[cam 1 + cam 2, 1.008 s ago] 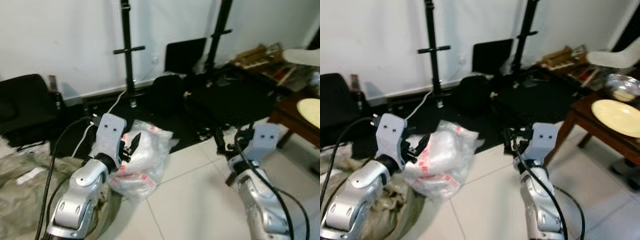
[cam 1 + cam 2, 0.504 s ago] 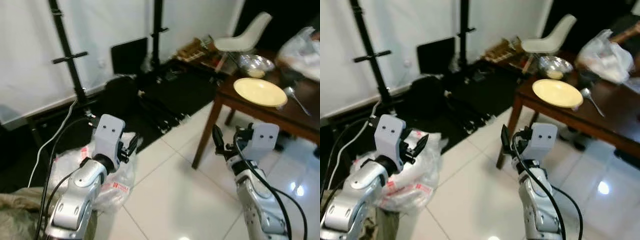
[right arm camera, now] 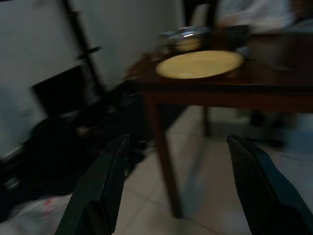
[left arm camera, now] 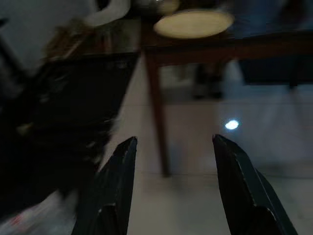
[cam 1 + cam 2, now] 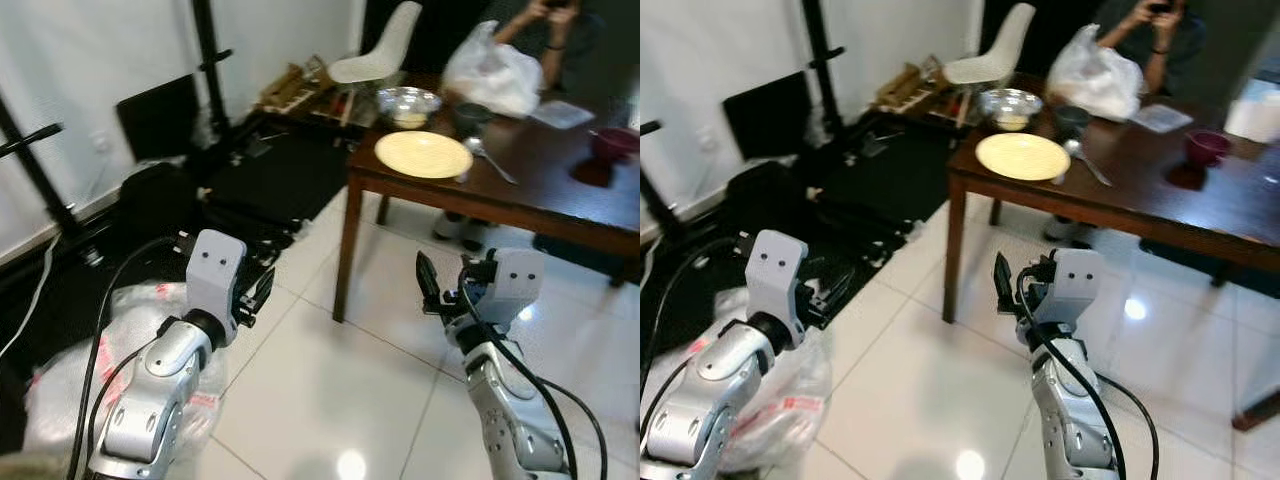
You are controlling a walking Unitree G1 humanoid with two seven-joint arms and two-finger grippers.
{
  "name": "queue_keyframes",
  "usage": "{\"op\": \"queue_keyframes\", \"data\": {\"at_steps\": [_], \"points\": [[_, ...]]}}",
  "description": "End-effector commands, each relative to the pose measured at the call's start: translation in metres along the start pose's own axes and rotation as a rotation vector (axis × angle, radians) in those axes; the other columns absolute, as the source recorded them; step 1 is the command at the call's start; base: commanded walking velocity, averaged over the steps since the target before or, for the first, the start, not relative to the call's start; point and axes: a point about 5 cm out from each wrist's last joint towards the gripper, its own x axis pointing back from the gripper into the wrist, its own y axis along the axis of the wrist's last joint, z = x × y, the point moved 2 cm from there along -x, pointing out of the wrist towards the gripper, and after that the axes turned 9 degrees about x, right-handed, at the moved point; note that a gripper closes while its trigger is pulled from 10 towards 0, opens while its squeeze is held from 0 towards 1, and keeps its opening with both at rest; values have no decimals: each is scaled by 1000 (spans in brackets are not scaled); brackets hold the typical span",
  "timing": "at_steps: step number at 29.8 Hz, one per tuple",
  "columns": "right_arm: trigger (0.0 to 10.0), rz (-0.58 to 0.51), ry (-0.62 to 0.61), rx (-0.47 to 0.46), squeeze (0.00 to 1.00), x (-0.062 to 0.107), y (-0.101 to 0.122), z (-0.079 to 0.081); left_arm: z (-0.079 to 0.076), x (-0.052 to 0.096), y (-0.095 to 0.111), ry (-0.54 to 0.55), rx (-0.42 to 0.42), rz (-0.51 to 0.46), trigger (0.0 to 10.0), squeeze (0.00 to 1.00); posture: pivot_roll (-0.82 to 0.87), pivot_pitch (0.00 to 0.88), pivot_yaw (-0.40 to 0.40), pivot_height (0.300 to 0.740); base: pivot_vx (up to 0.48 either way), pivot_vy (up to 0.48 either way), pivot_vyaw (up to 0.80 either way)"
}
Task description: Setting the table
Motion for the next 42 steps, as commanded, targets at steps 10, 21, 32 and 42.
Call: {"op": "queue_keyframes", "data": {"at_steps": [10,21,32,42], "points": [[10000,6,-7,0,0,1,-2,-1,1,0,1,-5,6,-1,10000,0,3,0,87,740,0,0,-800],[10000,1,-7,-9,0,0,-1,-1,1,-3,7,5,-2,-35,10000,0,1,0,89,740,0,0,-800],[10000,-35,63,-46,0,-3,6,16,8,-12,16,148,-71,-113,10000,0,-4,0,89,740,393,0,-197],[10000,-36,51,-38,0,-3,6,11,7,-13,15,148,-75,-123,10000,0,-2,0,90,740,480,0,0]]}}
